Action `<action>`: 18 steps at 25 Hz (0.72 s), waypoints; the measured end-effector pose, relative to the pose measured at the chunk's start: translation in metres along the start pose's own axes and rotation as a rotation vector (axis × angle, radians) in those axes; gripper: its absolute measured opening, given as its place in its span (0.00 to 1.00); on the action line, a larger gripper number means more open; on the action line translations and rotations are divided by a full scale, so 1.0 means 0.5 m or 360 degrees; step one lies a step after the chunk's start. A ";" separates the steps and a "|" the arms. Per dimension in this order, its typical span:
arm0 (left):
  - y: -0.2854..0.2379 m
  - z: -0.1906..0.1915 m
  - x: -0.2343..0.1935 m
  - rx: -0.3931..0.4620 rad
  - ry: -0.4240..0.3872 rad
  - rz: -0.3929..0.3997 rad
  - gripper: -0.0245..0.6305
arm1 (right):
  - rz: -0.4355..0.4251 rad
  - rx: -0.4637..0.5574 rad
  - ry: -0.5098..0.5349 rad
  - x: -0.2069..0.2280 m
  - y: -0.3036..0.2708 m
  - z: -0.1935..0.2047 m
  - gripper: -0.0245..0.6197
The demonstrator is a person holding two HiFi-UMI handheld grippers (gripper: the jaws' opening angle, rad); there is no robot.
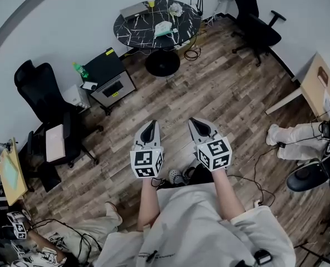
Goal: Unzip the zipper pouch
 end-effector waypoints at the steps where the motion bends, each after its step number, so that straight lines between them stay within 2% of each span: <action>1: 0.001 0.000 -0.001 0.0004 -0.0005 -0.0007 0.07 | 0.0001 0.0014 -0.0013 0.001 0.001 -0.001 0.05; 5: 0.000 0.000 -0.007 -0.0022 -0.0052 -0.0008 0.10 | -0.0008 0.0008 -0.0036 0.002 0.000 0.000 0.12; 7: -0.002 -0.001 -0.010 -0.0043 -0.0071 0.0000 0.17 | -0.0031 -0.0008 -0.0059 0.002 -0.002 -0.001 0.19; 13: -0.020 0.002 -0.030 -0.0058 -0.0031 -0.0051 0.23 | -0.0053 0.0006 -0.0089 0.020 -0.025 0.001 0.21; 18: -0.062 0.015 -0.036 -0.0113 -0.0058 -0.0055 0.26 | -0.0082 -0.0006 -0.0100 0.054 -0.062 0.004 0.24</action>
Point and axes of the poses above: the fingertips, and each gripper's own axes: y backward along the fingers, x to its right, z out of its underside, the point moved 7 cm from there along y, backward along the fingers, and after that the axes turned 4 degrees about -z, right-handed, at the moved point
